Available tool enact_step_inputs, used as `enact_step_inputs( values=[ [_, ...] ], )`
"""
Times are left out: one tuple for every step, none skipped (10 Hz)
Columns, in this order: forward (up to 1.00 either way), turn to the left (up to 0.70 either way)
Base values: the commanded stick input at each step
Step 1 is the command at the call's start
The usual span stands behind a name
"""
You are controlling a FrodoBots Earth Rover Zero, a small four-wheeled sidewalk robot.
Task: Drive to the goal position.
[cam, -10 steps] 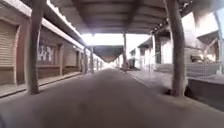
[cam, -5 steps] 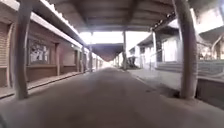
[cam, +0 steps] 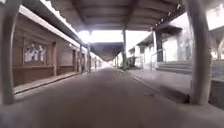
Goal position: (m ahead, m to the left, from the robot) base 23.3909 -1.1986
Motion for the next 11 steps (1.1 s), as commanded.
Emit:
enact_step_inputs(
  values=[
    [0.7,0.08],
    [0.7,0.02],
    [0.7,0.0],
    [0.7,0.0],
    [0.7,0.0],
    [0.7,0.0],
    [0.7,0.0],
    [0.7,0.0],
    [0.7,0.0],
    [0.7,0.0],
    [0.7,0.0]
  ],
)
